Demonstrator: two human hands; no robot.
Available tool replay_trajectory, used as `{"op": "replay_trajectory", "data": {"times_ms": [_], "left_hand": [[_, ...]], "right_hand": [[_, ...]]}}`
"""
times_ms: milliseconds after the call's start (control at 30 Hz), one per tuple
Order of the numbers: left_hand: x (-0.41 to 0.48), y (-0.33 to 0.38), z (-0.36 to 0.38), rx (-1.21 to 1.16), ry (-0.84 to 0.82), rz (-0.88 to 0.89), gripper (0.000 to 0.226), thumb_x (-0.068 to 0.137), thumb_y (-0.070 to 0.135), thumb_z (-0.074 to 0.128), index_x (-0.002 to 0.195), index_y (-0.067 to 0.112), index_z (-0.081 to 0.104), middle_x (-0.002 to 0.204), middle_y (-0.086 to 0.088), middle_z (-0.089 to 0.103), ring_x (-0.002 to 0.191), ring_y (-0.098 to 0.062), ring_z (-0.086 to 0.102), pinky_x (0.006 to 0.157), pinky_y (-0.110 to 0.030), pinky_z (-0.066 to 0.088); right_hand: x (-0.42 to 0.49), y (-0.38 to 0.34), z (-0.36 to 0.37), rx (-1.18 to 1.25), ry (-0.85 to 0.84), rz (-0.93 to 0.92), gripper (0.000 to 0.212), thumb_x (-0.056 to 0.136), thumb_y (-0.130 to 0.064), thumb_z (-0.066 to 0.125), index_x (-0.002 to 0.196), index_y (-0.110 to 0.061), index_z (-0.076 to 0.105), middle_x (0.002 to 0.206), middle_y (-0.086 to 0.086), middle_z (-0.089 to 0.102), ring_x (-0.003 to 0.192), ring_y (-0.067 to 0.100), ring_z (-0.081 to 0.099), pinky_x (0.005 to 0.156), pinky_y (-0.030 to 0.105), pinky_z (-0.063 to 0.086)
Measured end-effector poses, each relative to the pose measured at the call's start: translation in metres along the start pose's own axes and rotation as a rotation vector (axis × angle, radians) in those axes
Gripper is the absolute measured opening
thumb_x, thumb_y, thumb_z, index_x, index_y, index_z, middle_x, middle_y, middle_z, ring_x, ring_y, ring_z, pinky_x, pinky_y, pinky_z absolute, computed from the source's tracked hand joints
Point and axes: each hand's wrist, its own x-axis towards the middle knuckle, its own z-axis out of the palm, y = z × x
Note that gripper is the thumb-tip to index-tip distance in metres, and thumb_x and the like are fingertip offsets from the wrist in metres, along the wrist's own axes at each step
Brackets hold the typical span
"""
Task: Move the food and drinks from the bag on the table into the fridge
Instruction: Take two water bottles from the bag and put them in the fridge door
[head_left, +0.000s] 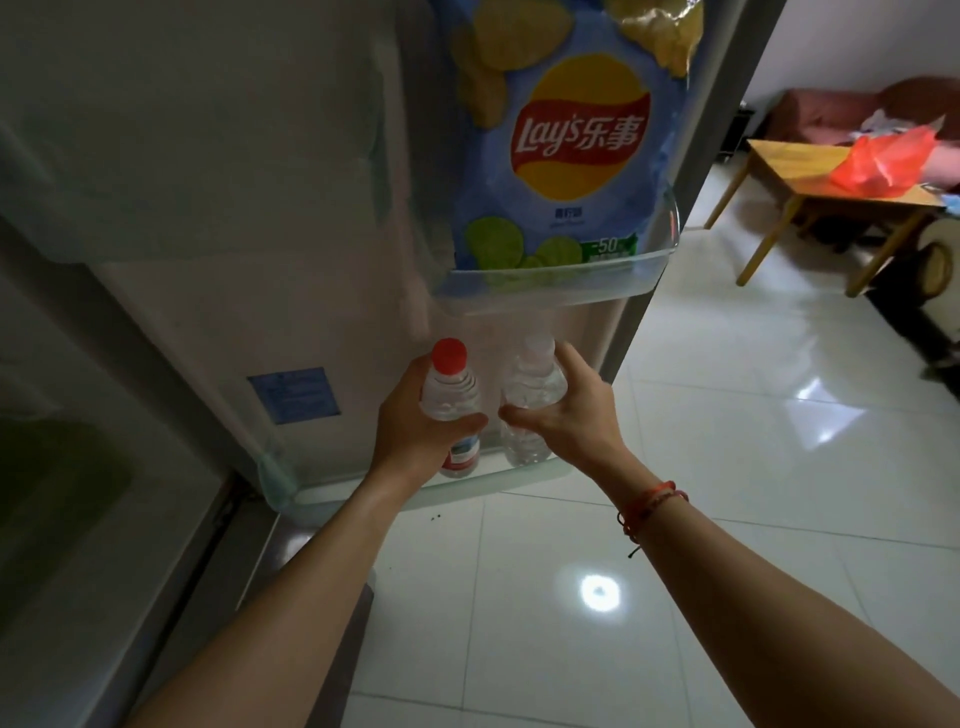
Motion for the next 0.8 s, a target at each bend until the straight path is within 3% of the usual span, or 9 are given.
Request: {"op": "replay_trajectory", "data": {"times_ms": [67,200,500,667,800], "left_hand": [[0.003,0.0,0.009,-0.007,-0.015,-0.001,0.065,0.063,0.016,0.089,0.119,0.027,0.058,0.108,0.009,0.068,0.102,-0.013,0.065,0.092,-0.038,0.055],[0.008,-0.003,0.023,-0.007,-0.045,0.012,0.066,0.059,0.018,0.09,0.116,0.029,0.058,0.105,0.008,0.07,0.1,-0.014,0.067,0.089,-0.039,0.056],[0.013,-0.019,0.033,0.038,-0.053,0.005,0.06,0.059,0.018,0.089,0.109,0.029,0.059,0.098,0.008,0.07,0.091,-0.006,0.067,0.084,-0.036,0.058],[0.02,-0.021,0.035,0.021,-0.061,-0.003,0.067,0.046,0.04,0.082,0.108,0.03,0.058,0.097,0.007,0.069,0.092,-0.01,0.068,0.084,-0.037,0.058],[0.022,-0.024,0.034,0.059,-0.069,0.01,0.062,0.054,0.03,0.086,0.109,0.029,0.057,0.098,0.007,0.068,0.093,-0.009,0.067,0.085,-0.036,0.058]], "right_hand": [[0.002,0.005,-0.001,0.0,0.014,0.005,0.076,0.064,-0.022,0.096,0.128,-0.022,0.057,0.114,-0.005,0.067,0.101,0.015,0.062,0.087,0.026,0.052],[0.008,0.016,-0.005,0.009,0.027,0.009,0.073,0.064,-0.023,0.095,0.126,-0.019,0.057,0.11,-0.005,0.065,0.099,0.014,0.061,0.076,0.01,0.045],[0.016,0.037,0.0,0.028,-0.016,0.066,0.067,0.065,-0.026,0.095,0.119,-0.019,0.055,0.107,-0.005,0.064,0.098,0.015,0.062,0.074,0.011,0.045],[0.02,0.041,0.001,0.054,-0.03,0.083,0.07,0.066,-0.026,0.094,0.123,-0.016,0.054,0.112,-0.002,0.065,0.103,0.018,0.063,0.087,0.028,0.054],[0.021,0.043,0.0,0.051,-0.058,0.077,0.065,0.067,-0.028,0.093,0.114,-0.022,0.05,0.109,-0.003,0.063,0.1,0.017,0.062,0.08,0.022,0.049]]}}
